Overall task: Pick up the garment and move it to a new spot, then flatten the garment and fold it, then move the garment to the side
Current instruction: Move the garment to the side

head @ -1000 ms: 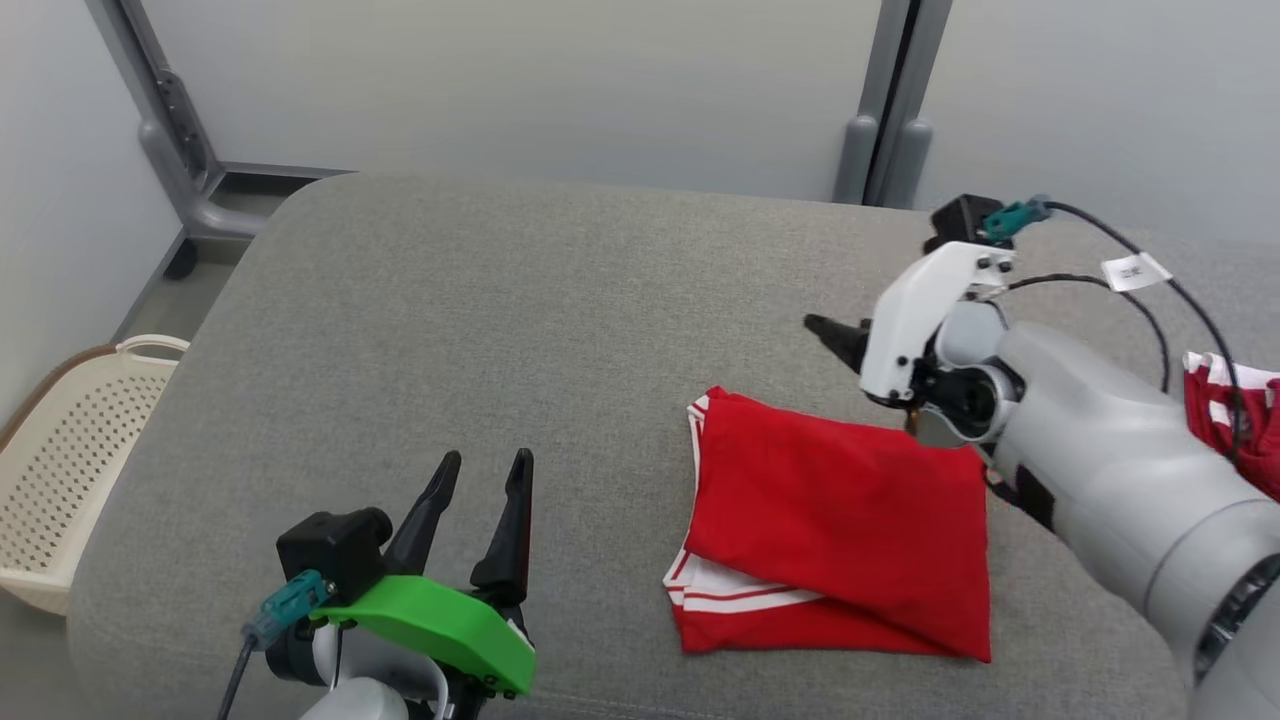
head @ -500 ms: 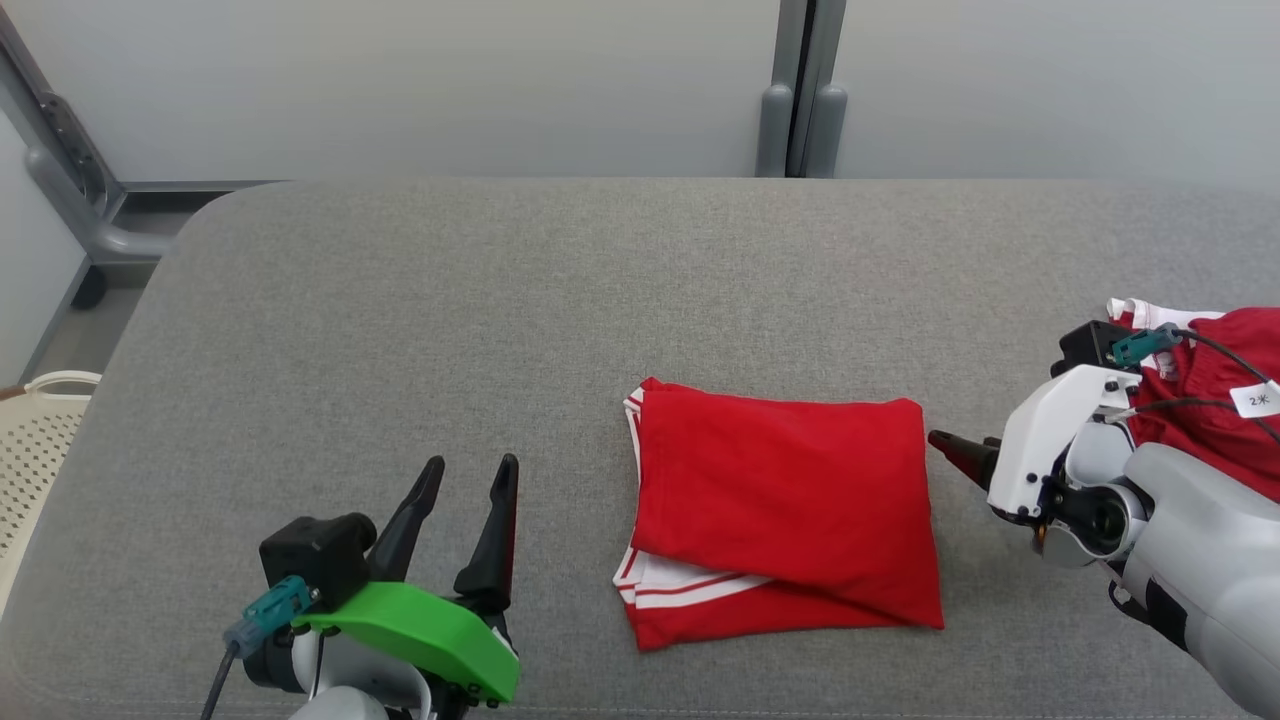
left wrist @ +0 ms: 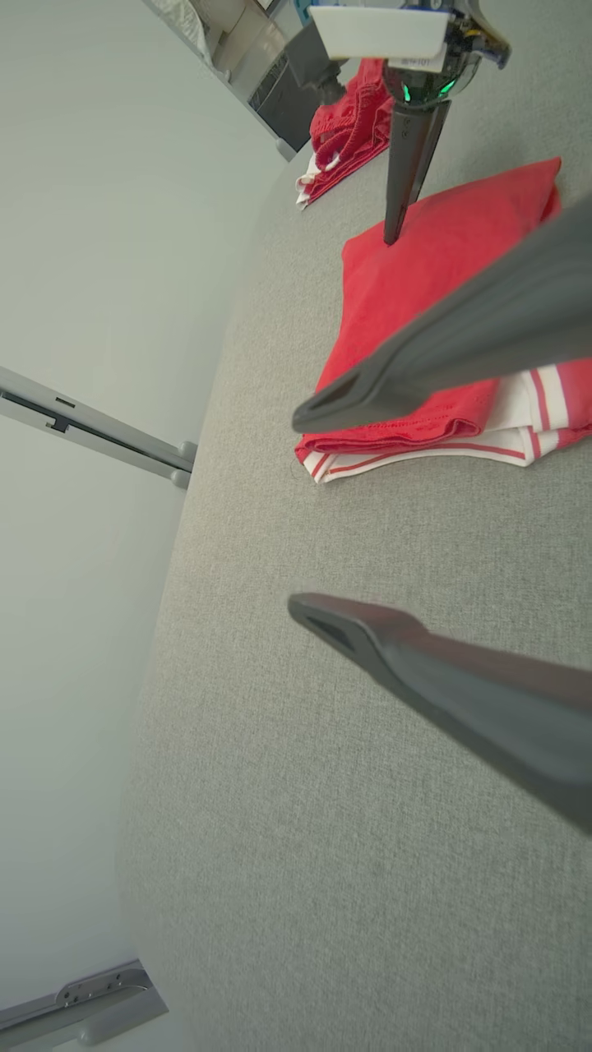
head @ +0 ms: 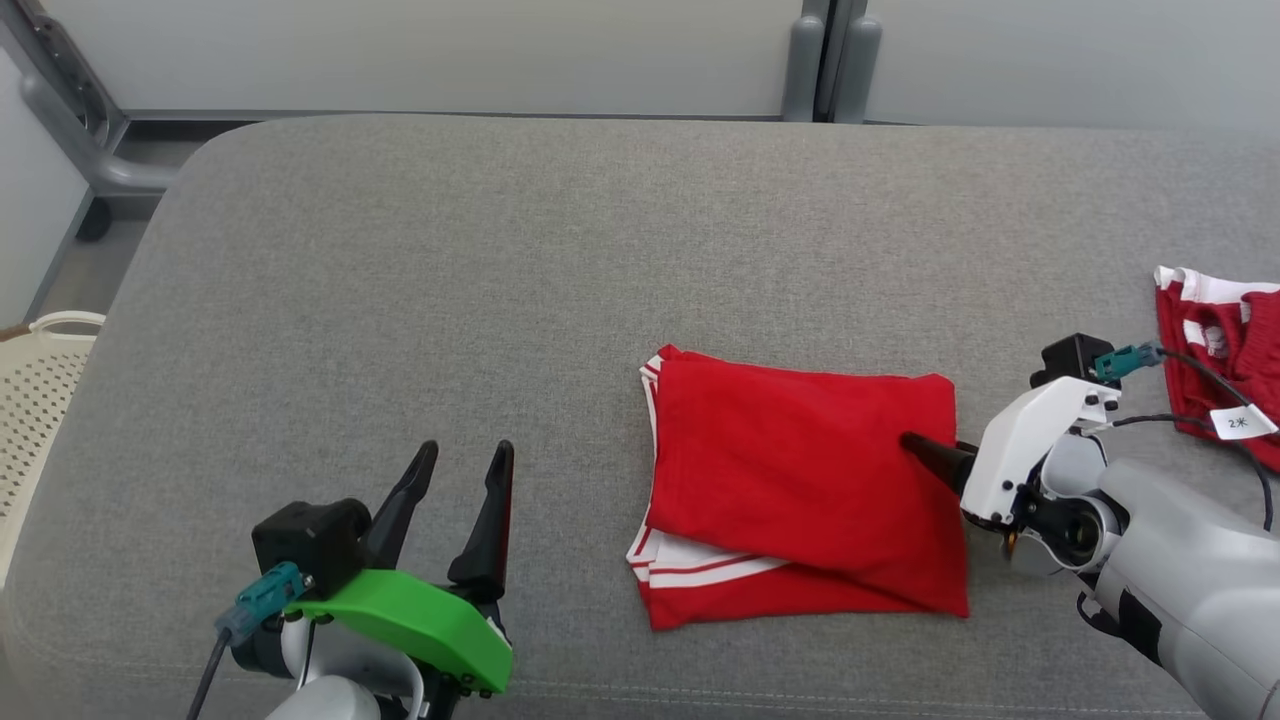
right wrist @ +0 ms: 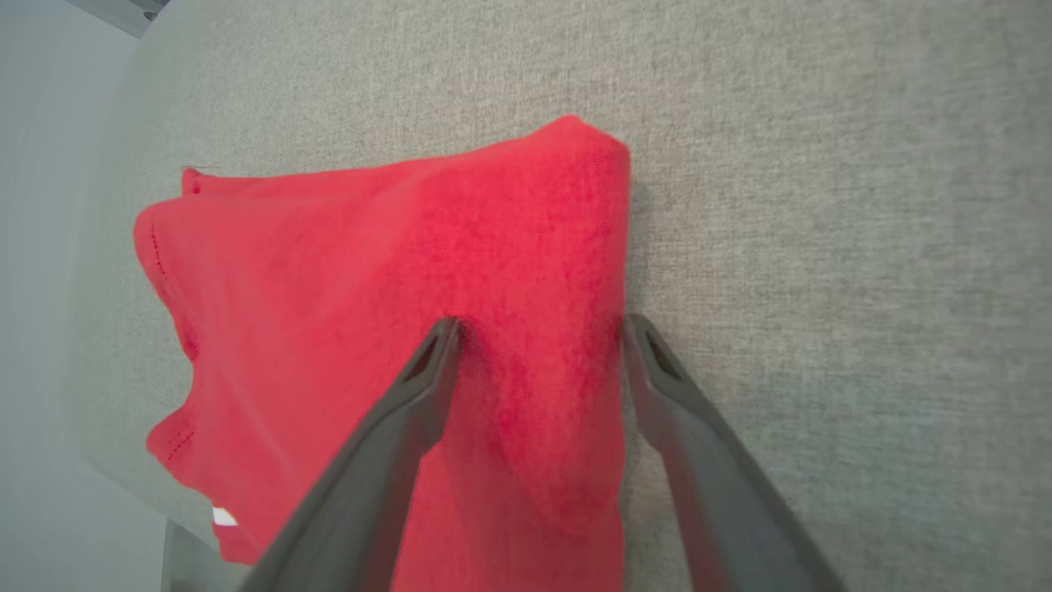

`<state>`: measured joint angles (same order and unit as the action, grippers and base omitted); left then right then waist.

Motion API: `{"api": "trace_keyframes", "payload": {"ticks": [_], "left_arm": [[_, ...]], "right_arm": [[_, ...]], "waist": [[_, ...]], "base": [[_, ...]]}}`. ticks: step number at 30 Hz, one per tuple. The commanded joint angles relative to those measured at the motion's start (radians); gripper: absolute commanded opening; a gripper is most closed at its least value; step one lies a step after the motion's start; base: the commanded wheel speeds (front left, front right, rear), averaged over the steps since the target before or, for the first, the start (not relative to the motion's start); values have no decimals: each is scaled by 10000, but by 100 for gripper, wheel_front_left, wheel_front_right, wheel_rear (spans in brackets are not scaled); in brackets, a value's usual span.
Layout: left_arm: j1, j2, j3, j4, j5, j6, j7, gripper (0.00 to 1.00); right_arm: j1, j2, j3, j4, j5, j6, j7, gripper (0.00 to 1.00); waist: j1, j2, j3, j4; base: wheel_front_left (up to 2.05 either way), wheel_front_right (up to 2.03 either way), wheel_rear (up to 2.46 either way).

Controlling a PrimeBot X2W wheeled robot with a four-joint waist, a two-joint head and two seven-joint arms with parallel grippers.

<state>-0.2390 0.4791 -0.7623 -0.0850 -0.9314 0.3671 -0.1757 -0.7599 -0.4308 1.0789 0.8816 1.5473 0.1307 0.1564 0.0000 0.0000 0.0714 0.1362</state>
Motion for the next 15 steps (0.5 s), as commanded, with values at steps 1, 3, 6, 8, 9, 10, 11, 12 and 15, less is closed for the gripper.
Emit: {"api": "trace_keyframes", "payload": {"ticks": [1,3,6,8,9,10,11,12,15], "left_arm": [[-202,42,-7,-16,89,22,20,100],[-233,33,-6,-28,105,17,18,100],[-253,27,8,-14,122,12,1,100],[-289,15,11,-15,135,4,-15,100],[-303,7,15,-10,139,3,-23,100],[-314,-4,15,-4,134,2,-31,100],[-334,-13,14,3,134,2,-39,100],[-354,-22,15,9,140,5,-46,100],[-370,-38,19,26,142,5,-61,100]], "right_arm": [[117,26,-10,81,5,-1,-75,100],[56,82,-22,177,-16,-1,-94,100],[-88,216,-28,348,-63,-1,-136,100],[-172,307,-31,459,-80,-1,-145,100],[-203,356,-16,516,-94,-1,-131,100],[-232,406,-1,546,-104,1,-130,93],[-256,454,-3,582,-118,1,-151,71],[-284,484,-9,579,-136,-1,-177,47],[-322,500,-7,526,-167,1,-199,28]], "waist": [[0,0,142,138],[0,0,223,203],[0,0,338,260],[0,0,417,292],[0,0,449,305],[0,0,478,317],[0,0,504,327],[0,0,527,333],[0,0,556,341]], "base": [[0,0,0],[0,0,0],[0,0,0],[0,0,0],[0,0,0],[0,0,0],[0,0,0],[0,0,0],[0,0,0]]}}
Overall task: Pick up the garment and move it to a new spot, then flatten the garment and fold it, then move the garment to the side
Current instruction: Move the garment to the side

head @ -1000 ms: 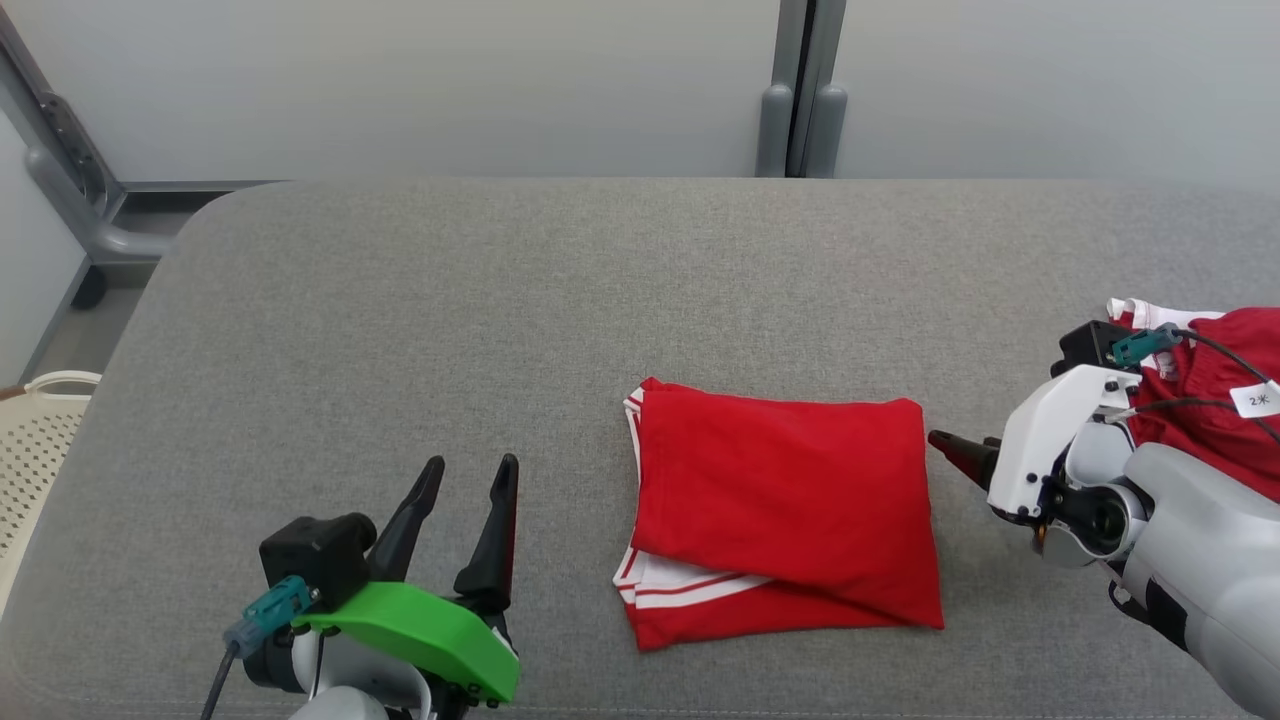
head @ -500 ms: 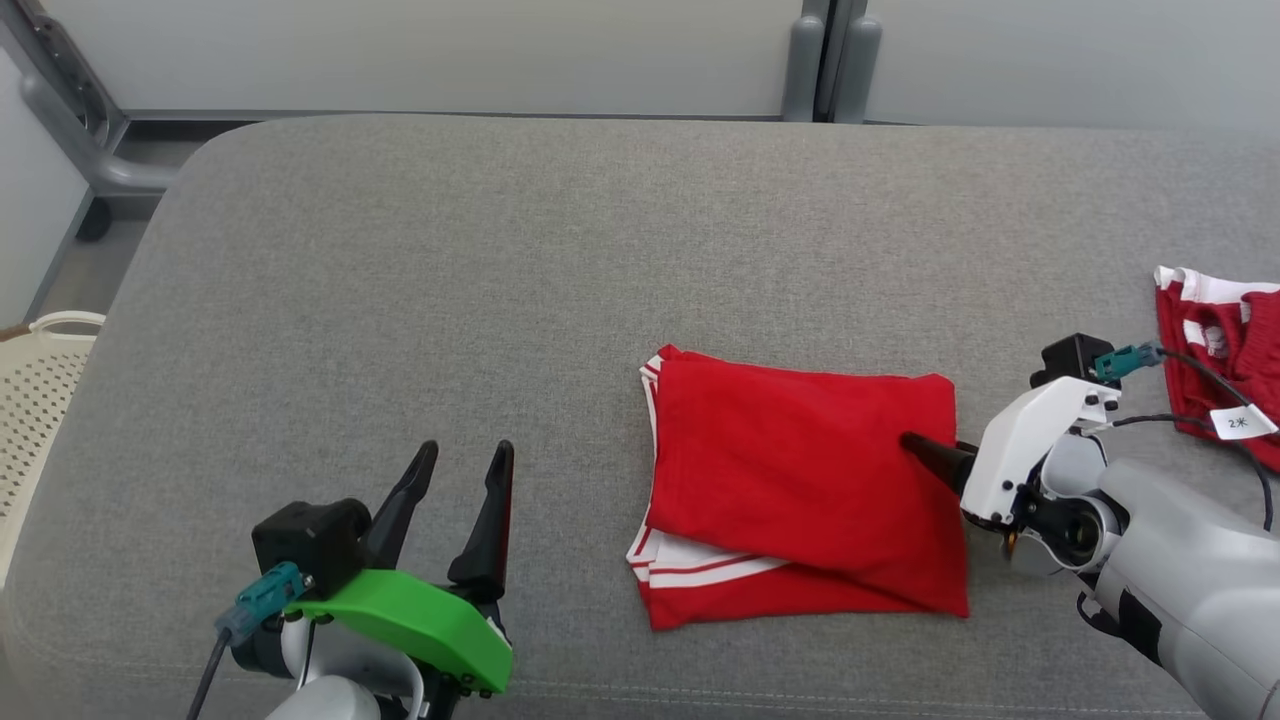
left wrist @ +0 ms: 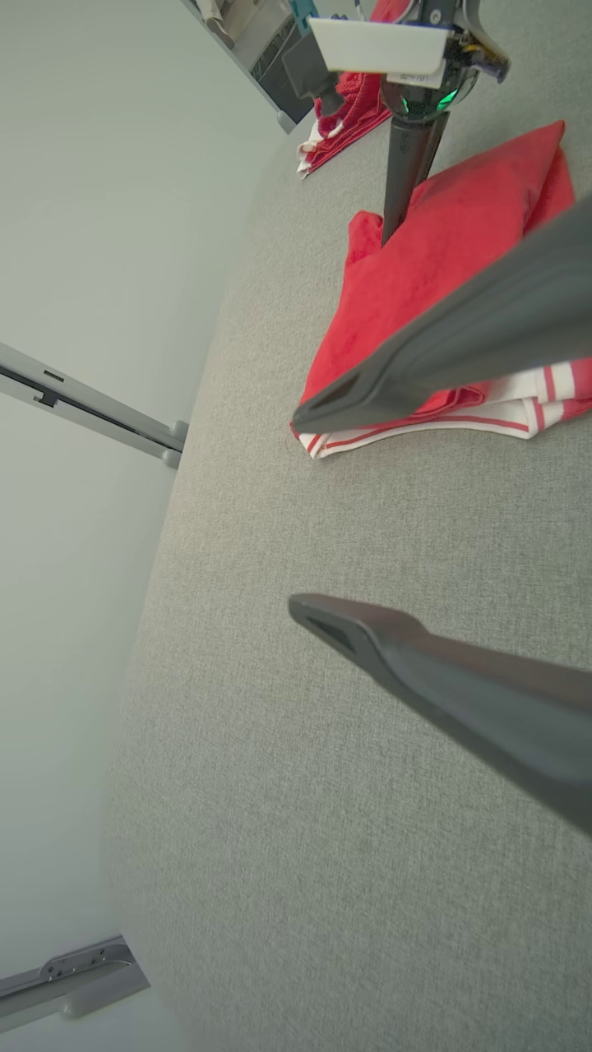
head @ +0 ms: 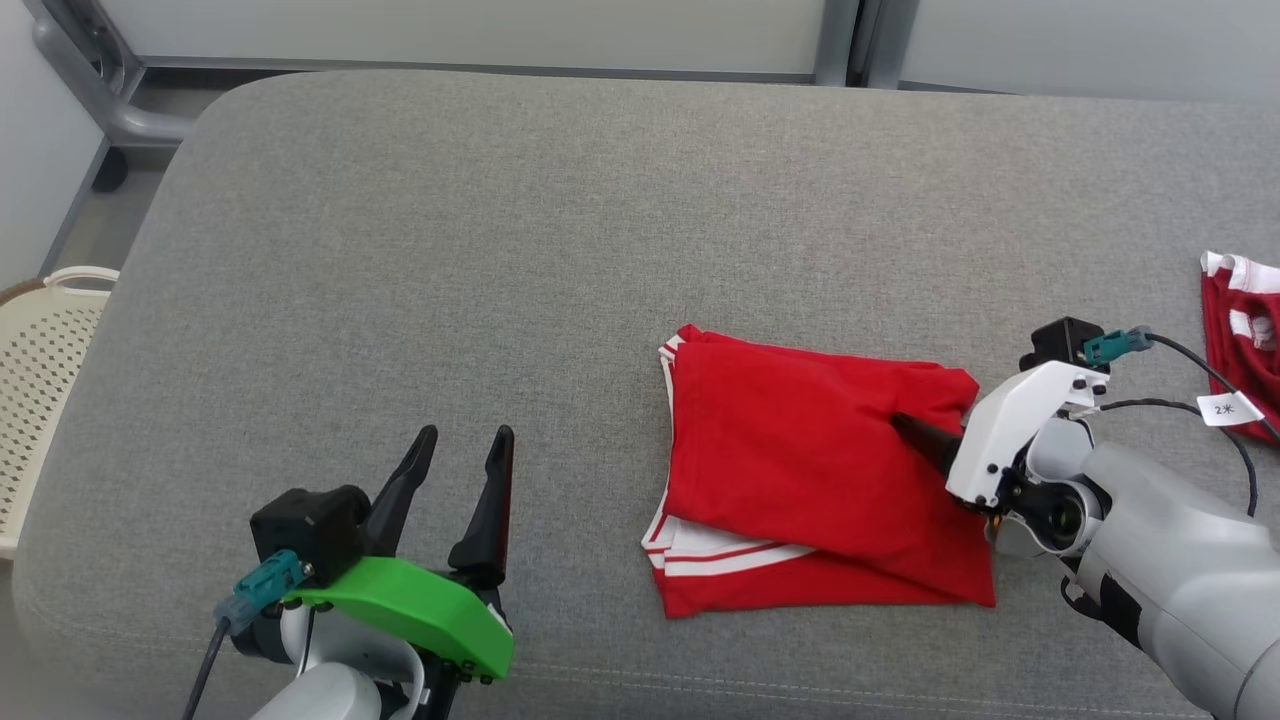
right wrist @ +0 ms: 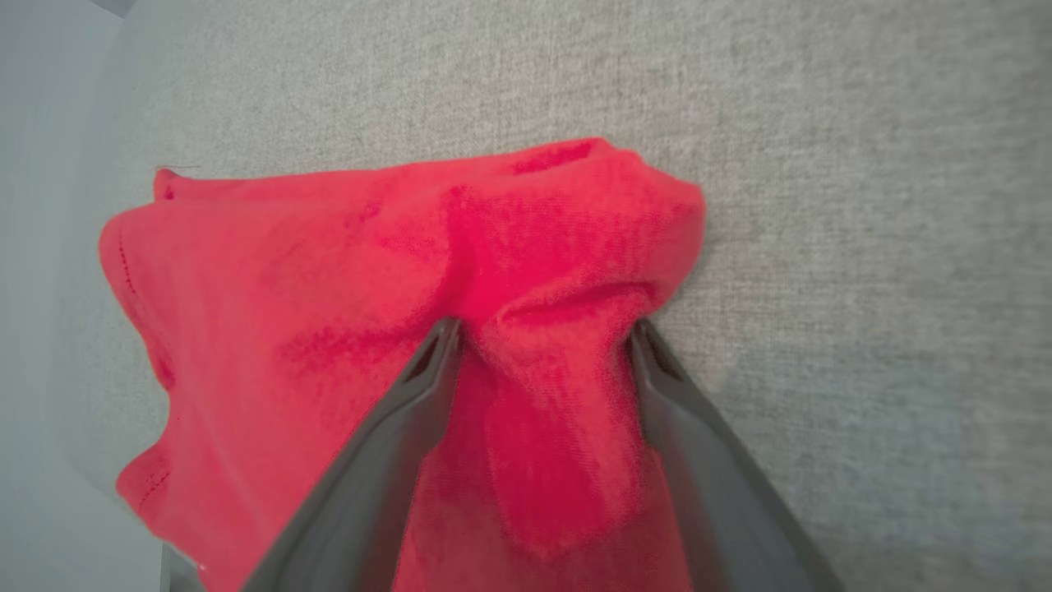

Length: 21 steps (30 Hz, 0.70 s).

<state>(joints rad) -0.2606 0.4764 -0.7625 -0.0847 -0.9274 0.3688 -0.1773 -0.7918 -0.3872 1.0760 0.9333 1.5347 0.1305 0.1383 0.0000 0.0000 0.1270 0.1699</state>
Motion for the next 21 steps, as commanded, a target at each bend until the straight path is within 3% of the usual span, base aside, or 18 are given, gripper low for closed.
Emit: {"api": "trace_keyframes", "payload": {"ticks": [1,2,21], "left_arm": [[-156,-15,24,37,98,-20,-57,100],[-158,-16,27,49,95,-28,-67,100],[61,-98,109,91,-27,13,-263,100]], "right_arm": [[-20,60,26,-22,-65,3,-47,18],[-29,47,33,-52,-73,3,-59,0],[-622,-1258,44,-743,-491,1,152,0]], "waist": [[0,0,7,4],[0,0,11,3],[0,0,-255,-658]], "base": [[0,0,0],[0,0,0],[0,0,0]]}}
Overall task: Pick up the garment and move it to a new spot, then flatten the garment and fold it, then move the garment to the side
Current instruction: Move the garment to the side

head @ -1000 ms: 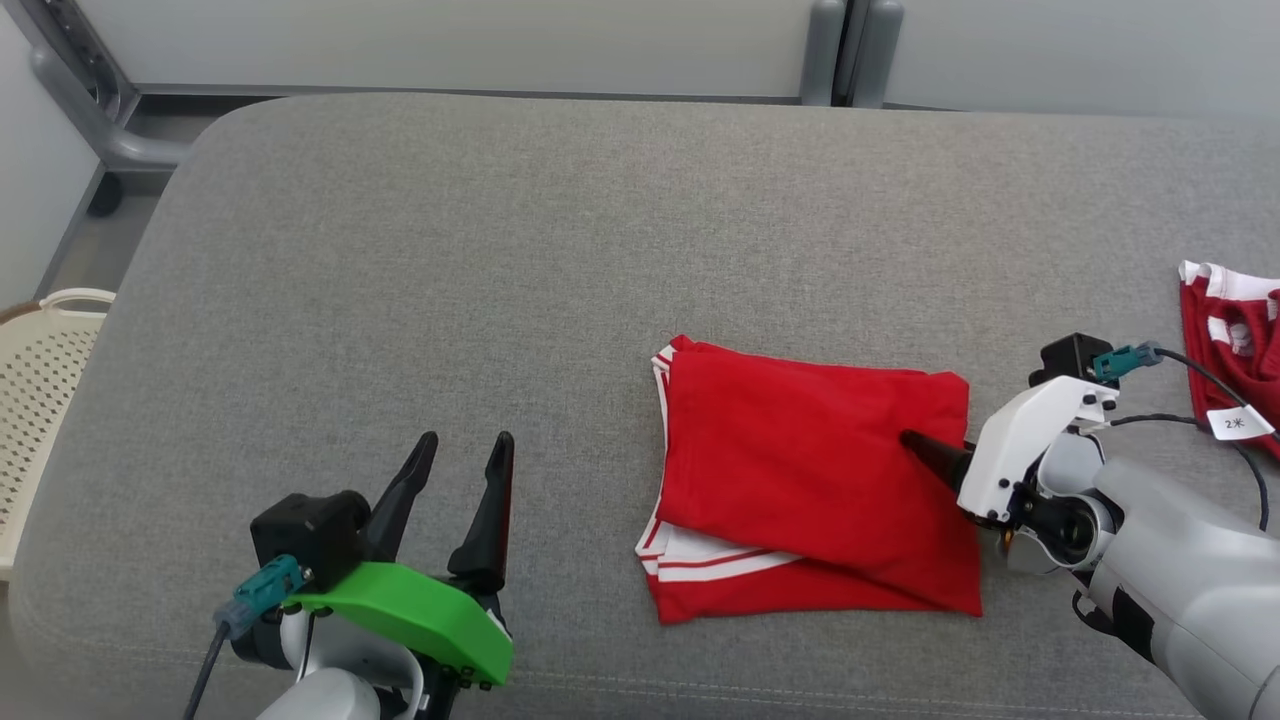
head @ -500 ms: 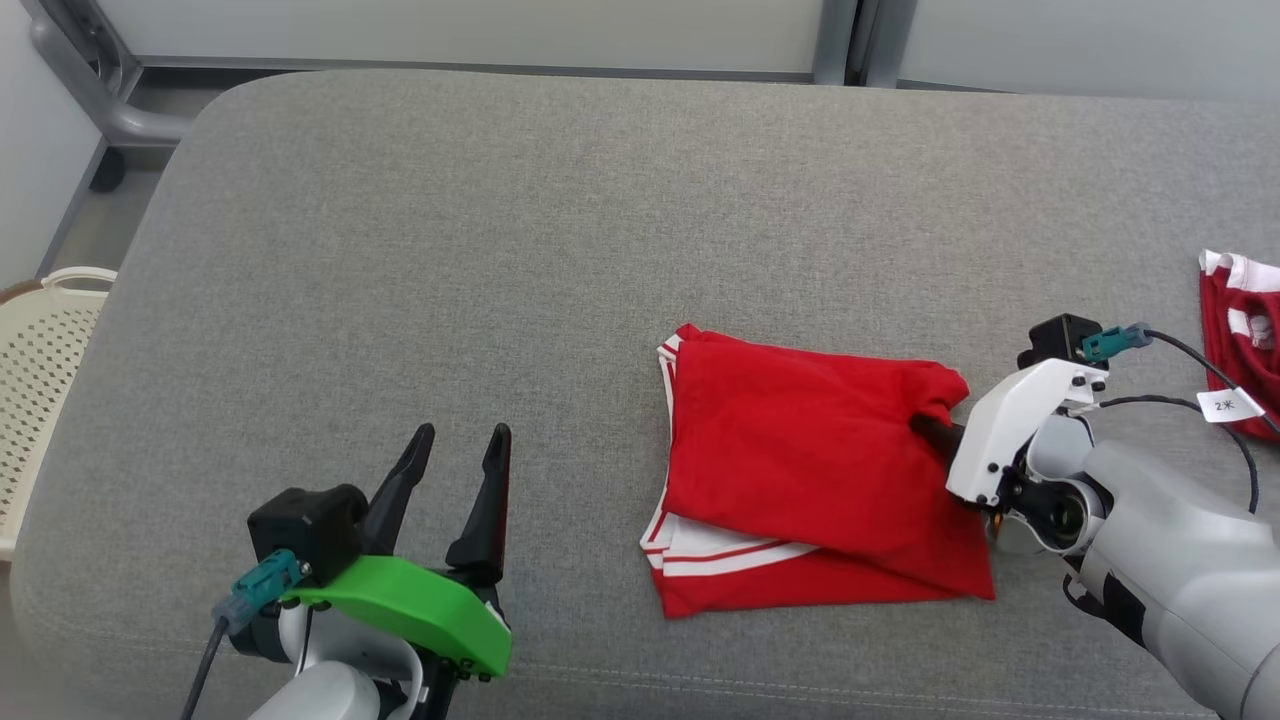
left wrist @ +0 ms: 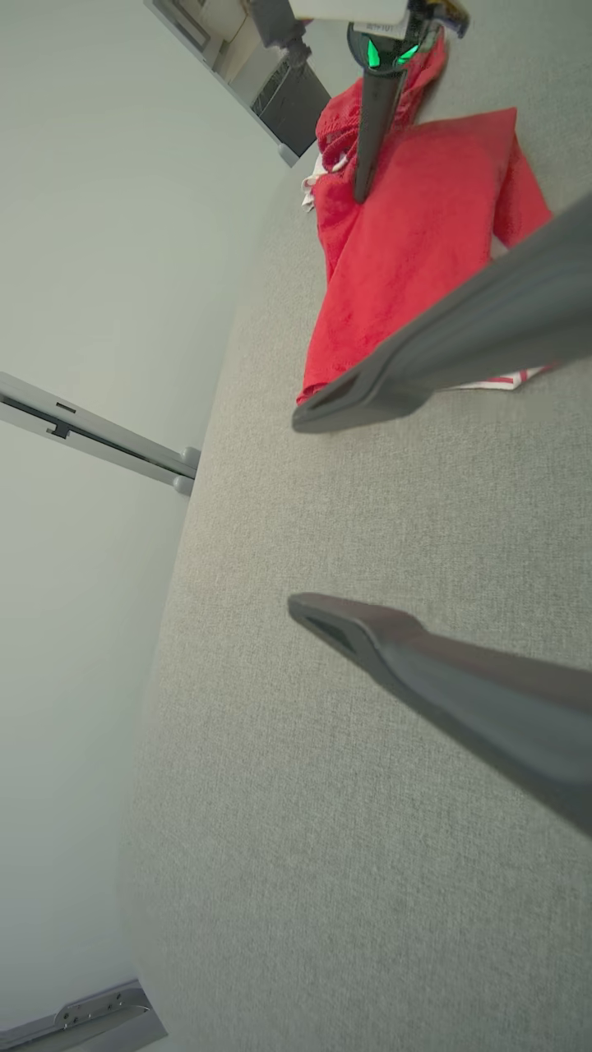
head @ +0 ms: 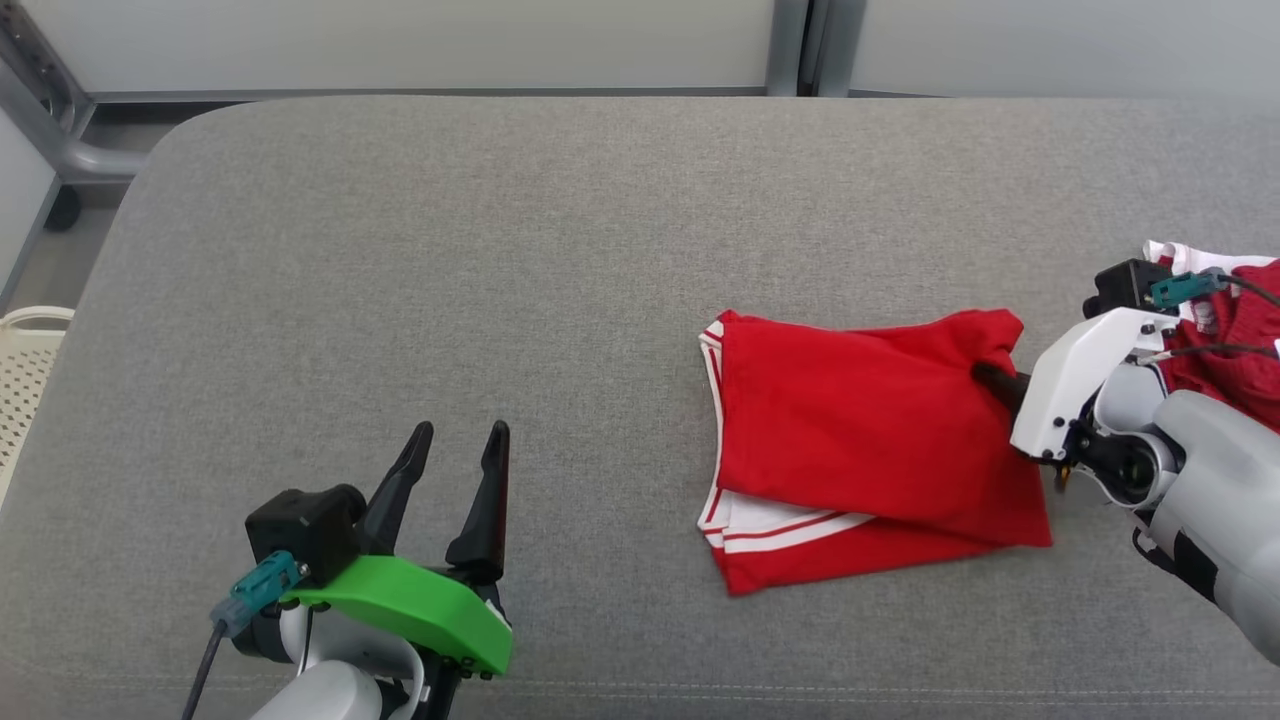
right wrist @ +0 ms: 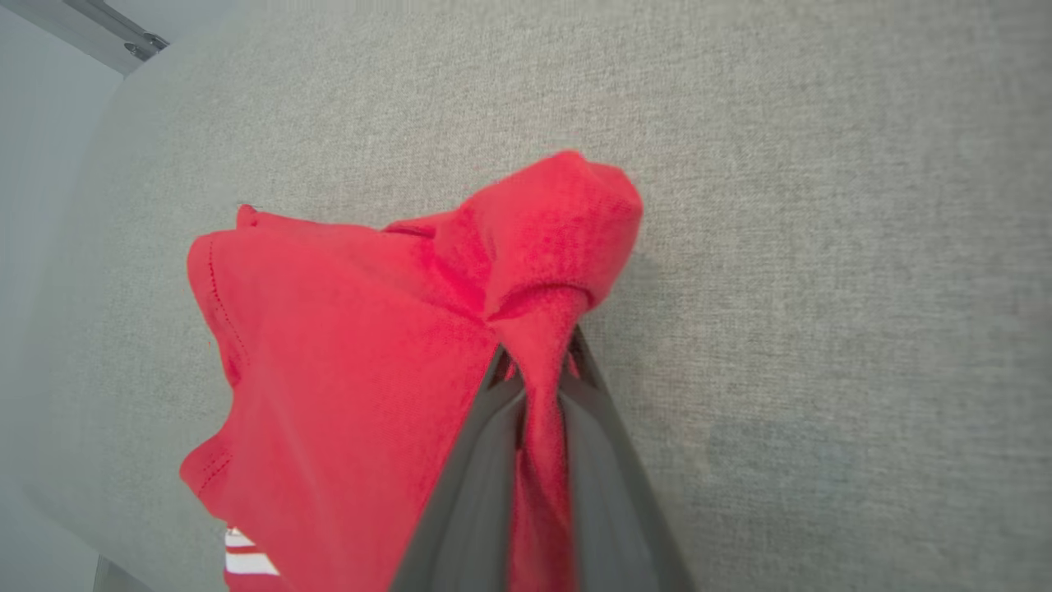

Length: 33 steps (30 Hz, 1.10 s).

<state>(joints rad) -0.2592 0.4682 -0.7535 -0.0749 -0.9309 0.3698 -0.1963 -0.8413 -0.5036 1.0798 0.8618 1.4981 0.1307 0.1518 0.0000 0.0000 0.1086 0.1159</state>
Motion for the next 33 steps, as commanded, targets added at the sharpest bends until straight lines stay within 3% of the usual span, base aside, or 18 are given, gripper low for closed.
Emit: {"api": "trace_keyframes", "payload": {"ticks": [1,19,33], "left_arm": [[49,-17,12,-22,10,-4,-83,100],[-207,68,2,-314,166,72,-24,100],[-578,302,-132,-915,538,275,191,100]], "right_arm": [[-190,-162,28,-37,-174,-1,36,0],[-2075,-729,96,292,-1113,-1,634,0],[-3429,-1720,196,517,-2025,-1,1336,0]], "waist": [[0,0,-90,-177],[0,0,258,-1552],[0,0,632,-1894]], "base": [[0,0,0],[0,0,0],[0,0,0]]}}
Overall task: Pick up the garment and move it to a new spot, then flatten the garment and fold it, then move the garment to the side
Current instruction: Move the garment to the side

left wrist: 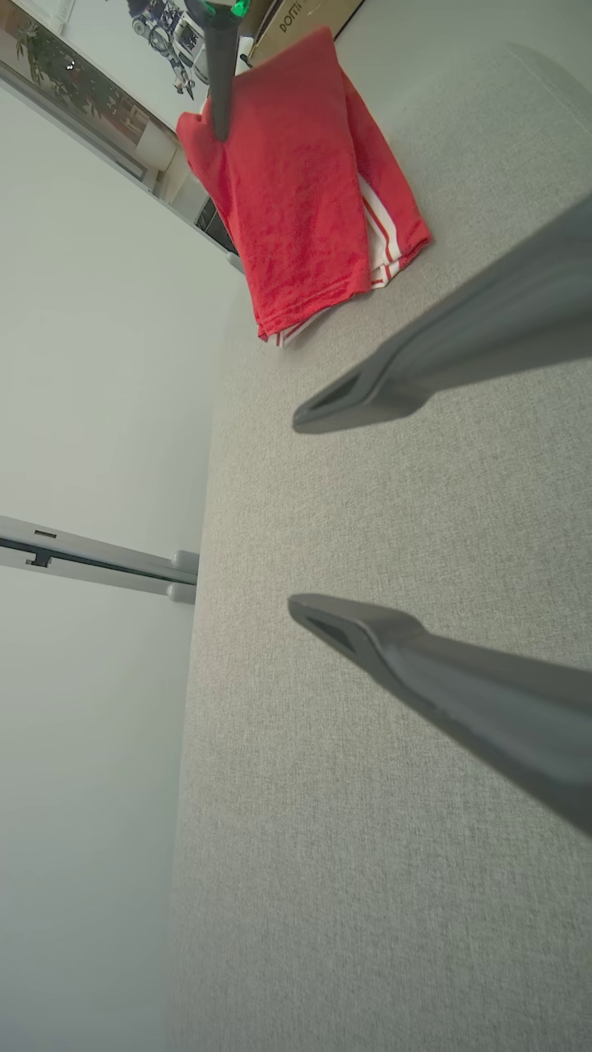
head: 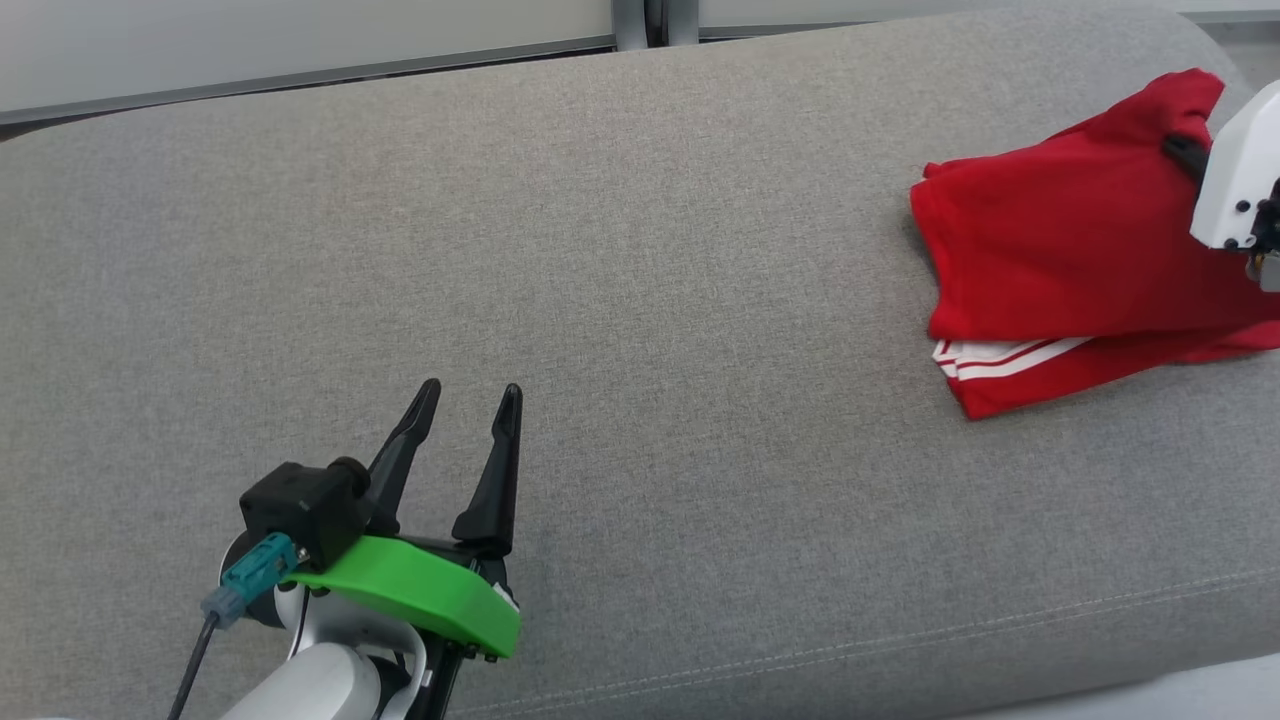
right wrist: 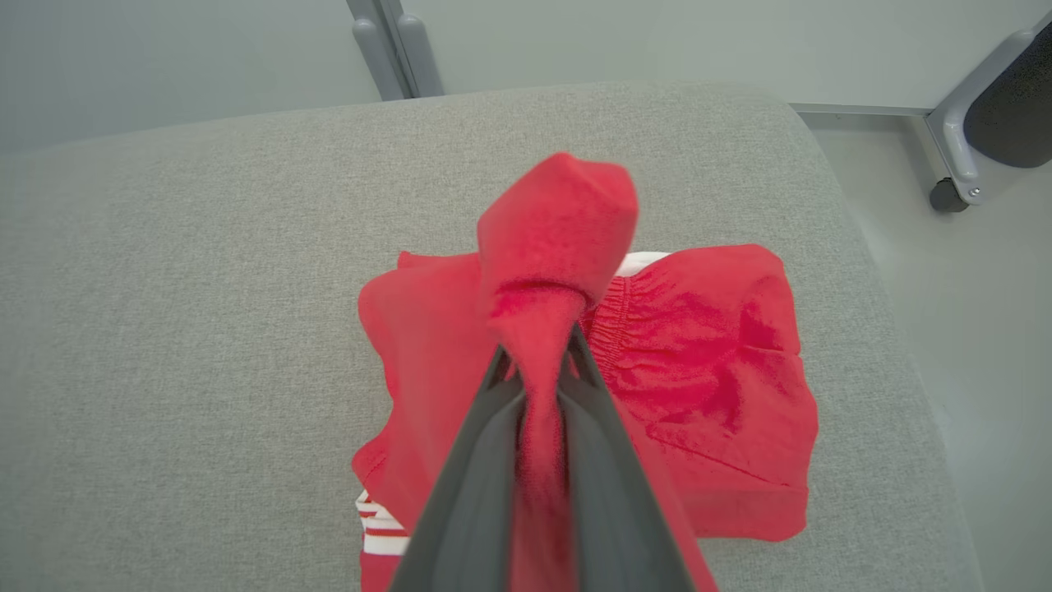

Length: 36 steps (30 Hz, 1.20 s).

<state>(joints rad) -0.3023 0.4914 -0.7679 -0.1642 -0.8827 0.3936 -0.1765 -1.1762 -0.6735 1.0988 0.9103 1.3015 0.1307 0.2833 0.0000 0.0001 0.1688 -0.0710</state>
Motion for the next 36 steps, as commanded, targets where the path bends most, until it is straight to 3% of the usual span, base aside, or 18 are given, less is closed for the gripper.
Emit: {"api": "trace_keyframes", "payload": {"ticks": [1,25,36], "left_arm": [[-185,94,2,-65,87,50,29,100],[-676,1048,510,-920,446,586,415,100],[-846,1303,460,-1291,582,792,719,100]], "right_arm": [[-167,-75,19,76,-150,-1,19,0],[-1300,-475,-227,2108,-1417,-2,-980,0],[-1069,-224,71,3093,-2062,-2,-1762,0]], "waist": [[0,-1,58,-33],[0,-1,1467,134],[0,-1,1902,292]], "base": [[0,0,0],[0,0,0],[0,0,0]]}}
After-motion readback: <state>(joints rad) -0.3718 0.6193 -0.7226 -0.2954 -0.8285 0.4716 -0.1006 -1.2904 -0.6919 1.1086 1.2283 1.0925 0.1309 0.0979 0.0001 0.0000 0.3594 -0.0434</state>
